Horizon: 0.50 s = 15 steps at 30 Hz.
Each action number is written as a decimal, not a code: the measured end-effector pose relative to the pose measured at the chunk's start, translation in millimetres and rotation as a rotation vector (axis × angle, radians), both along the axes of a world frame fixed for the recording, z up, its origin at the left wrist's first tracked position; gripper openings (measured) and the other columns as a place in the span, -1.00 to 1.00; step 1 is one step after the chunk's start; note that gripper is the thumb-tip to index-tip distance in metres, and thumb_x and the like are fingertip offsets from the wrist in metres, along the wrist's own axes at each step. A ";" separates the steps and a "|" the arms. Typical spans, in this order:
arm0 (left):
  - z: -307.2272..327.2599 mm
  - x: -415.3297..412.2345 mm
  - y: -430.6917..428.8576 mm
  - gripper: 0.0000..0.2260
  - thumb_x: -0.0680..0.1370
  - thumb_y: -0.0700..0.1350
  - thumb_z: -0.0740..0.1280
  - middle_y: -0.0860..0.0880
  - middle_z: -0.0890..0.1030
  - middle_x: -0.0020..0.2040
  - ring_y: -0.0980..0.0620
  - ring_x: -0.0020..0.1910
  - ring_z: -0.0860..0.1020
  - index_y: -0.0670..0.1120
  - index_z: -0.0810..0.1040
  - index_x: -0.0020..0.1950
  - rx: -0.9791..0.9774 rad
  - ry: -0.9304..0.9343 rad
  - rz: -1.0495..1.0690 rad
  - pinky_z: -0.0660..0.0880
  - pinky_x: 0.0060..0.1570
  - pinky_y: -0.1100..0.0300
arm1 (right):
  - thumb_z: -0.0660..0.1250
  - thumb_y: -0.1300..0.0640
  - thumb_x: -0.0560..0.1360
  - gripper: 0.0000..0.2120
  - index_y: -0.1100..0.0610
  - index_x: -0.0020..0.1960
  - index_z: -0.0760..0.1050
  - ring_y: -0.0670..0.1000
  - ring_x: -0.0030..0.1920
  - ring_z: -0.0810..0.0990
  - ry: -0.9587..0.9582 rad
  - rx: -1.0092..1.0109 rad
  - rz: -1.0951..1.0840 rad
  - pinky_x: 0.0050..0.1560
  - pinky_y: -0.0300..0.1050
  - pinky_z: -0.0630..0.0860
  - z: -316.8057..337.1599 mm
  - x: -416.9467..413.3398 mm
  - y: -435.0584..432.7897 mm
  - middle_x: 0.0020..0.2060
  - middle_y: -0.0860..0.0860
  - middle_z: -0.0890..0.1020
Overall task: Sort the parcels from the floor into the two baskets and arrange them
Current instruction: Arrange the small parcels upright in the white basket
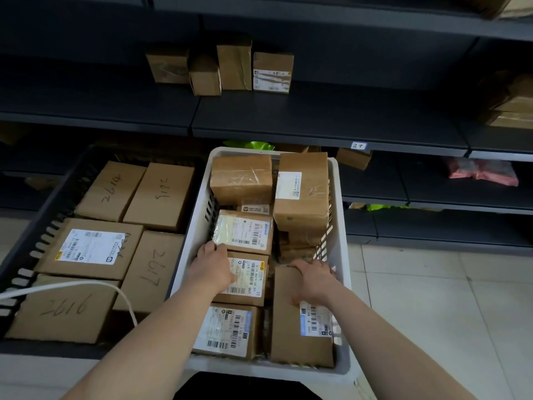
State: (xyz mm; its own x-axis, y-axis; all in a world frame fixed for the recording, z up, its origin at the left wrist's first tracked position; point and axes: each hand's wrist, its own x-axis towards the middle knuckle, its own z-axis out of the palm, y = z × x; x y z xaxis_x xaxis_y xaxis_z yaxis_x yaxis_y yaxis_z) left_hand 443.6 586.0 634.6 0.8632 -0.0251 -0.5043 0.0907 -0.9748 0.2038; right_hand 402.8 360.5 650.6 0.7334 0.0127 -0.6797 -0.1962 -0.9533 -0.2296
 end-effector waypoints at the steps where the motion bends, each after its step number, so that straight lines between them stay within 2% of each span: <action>1: 0.9 -2.6 -0.5 -0.35 0.47 0.07 0.43 -0.06 0.21 0.48 -0.08 0.48 0.17 -0.03 0.24 0.47 0.009 -0.002 0.011 0.27 0.40 -0.02 | 0.53 -0.04 0.37 -0.19 -0.13 0.50 0.20 0.18 0.42 0.26 0.003 0.005 0.005 0.43 0.15 0.24 0.6 -0.1 -0.9 0.38 0.12 0.36; 3: 3.1 -7.1 -3.5 -0.34 0.50 0.05 0.39 -0.08 0.17 0.50 -0.10 0.50 0.14 -0.04 0.18 0.51 0.047 -0.011 -0.001 0.24 0.43 -0.03 | 0.51 -0.05 0.38 -0.19 -0.13 0.52 0.18 0.18 0.43 0.29 -0.004 -0.049 0.071 0.46 0.18 0.19 -2.0 -0.3 -2.2 0.40 0.11 0.37; 5: 7.1 -10.0 -10.2 -0.35 0.52 -0.02 0.36 -0.11 0.15 0.51 -0.13 0.50 0.12 -0.06 0.14 0.52 0.077 -0.033 -0.025 0.18 0.46 -0.02 | 0.48 -0.09 0.39 -0.21 -0.10 0.51 0.18 0.15 0.44 0.32 -0.033 -0.143 0.166 0.49 0.22 0.02 -4.0 -0.6 -1.7 0.41 0.08 0.41; 6: 9.7 -10.5 -14.9 -0.35 0.52 -0.04 0.34 -0.13 0.15 0.52 -0.14 0.51 0.11 -0.08 0.13 0.54 0.067 -0.040 -0.023 0.15 0.47 -0.01 | 0.48 -0.10 0.38 -0.24 -0.07 0.49 0.22 0.14 0.43 0.34 -0.038 -0.167 0.187 0.49 0.22 0.01 -3.1 -0.2 -0.9 0.39 0.07 0.43; 7: 13.4 -10.3 -20.5 -0.36 0.54 -0.04 0.32 -0.14 0.14 0.52 -0.14 0.51 0.10 -0.09 0.12 0.54 0.035 -0.048 -0.011 0.13 0.48 -0.01 | 0.48 -0.09 0.38 -0.28 -0.01 0.46 0.28 0.14 0.40 0.38 -0.037 -0.167 0.182 0.49 0.19 0.09 -1.3 1.2 -0.9 0.37 0.07 0.46; 8: 17.3 -8.5 -26.8 -0.39 0.56 -0.03 0.29 -0.14 0.16 0.52 -0.14 0.51 0.11 -0.09 0.13 0.54 -0.013 -0.061 0.007 0.15 0.48 0.00 | 0.49 -0.07 0.39 -0.33 0.05 0.42 0.34 0.14 0.35 0.44 -0.039 -0.141 0.146 0.44 0.13 0.24 0.0 4.0 -2.2 0.33 0.08 0.49; 10: 27.8 -0.9 -40.1 -0.49 0.59 -0.02 0.24 -0.14 0.28 0.47 -0.13 0.45 0.22 -0.11 0.22 0.50 -0.142 -0.113 0.067 0.26 0.40 0.00 | 0.48 0.02 0.42 -0.49 0.13 0.31 0.45 0.12 0.20 0.55 -0.069 -0.023 -0.027 0.22 -0.01 0.50 6.6 12.2 -7.9 0.21 0.10 0.58; 13: 45.4 15.6 -62.0 -0.54 0.63 -0.03 0.19 -0.13 0.33 0.46 -0.12 0.43 0.31 -0.13 0.24 0.51 -0.412 -0.123 0.202 0.32 0.36 0.03 | 0.41 0.06 0.46 -0.67 0.13 0.18 0.50 0.07 -0.01 0.60 -0.254 0.115 -0.361 -0.06 -0.08 0.56 28.0 26.7 -19.8 0.05 0.07 0.60; 15: 54.0 27.5 -75.2 -0.53 0.65 -0.02 0.16 -0.10 0.32 0.49 -0.11 0.43 0.33 -0.11 0.21 0.54 -0.542 -0.078 0.256 0.32 0.34 0.07 | 0.38 0.09 0.49 -0.69 0.15 0.19 0.43 0.07 -0.04 0.57 -0.406 0.133 -0.496 -0.10 -0.07 0.53 44.1 35.8 -25.5 0.10 0.08 0.52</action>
